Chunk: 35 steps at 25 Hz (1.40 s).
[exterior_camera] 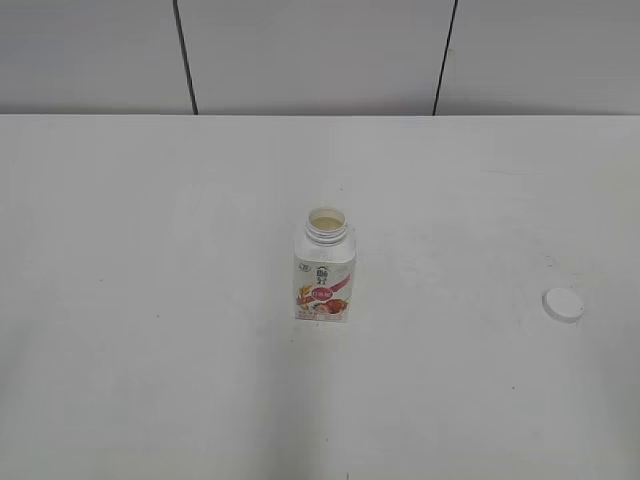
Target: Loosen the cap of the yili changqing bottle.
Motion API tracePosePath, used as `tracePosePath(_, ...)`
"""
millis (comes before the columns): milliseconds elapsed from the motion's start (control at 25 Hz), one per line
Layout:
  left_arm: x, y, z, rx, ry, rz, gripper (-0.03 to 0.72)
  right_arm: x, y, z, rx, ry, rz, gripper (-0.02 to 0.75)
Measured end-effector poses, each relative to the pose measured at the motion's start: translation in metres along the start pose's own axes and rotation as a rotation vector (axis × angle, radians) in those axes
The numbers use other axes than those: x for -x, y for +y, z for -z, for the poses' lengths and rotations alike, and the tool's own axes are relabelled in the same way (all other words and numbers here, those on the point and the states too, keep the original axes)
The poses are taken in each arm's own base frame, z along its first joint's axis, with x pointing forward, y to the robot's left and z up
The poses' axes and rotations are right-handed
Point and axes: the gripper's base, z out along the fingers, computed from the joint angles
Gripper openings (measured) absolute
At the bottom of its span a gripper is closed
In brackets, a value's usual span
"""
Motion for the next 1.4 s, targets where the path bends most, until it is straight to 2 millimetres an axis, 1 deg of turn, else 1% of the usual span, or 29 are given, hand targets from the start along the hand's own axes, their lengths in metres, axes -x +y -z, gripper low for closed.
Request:
tracePosePath(160, -0.0002, -0.0008, -0.0029, -0.006, -0.013, -0.011, 0.565, 0.0009, -0.0002, -0.0003, -0.002, -0.012, 0.000, 0.525)
tracePosePath(600, 0.0002, -0.0012, -0.0029, -0.005, -0.017, -0.011, 0.565, 0.0011, -0.0003, -0.0003, -0.003, -0.013, 0.000, 0.525)
tracePosePath(960, -0.0012, -0.0050, -0.0013, 0.098, -0.021, 0.069, 0.565, 0.0009, -0.0004, -0.0005, -0.005, -0.012, 0.002, 0.525)
tracePosePath(1400, -0.0016, -0.0073, -0.0013, 0.100, -0.020, 0.093, 0.565, 0.0009, -0.0011, -0.0005, -0.012, -0.012, 0.006, 0.525)
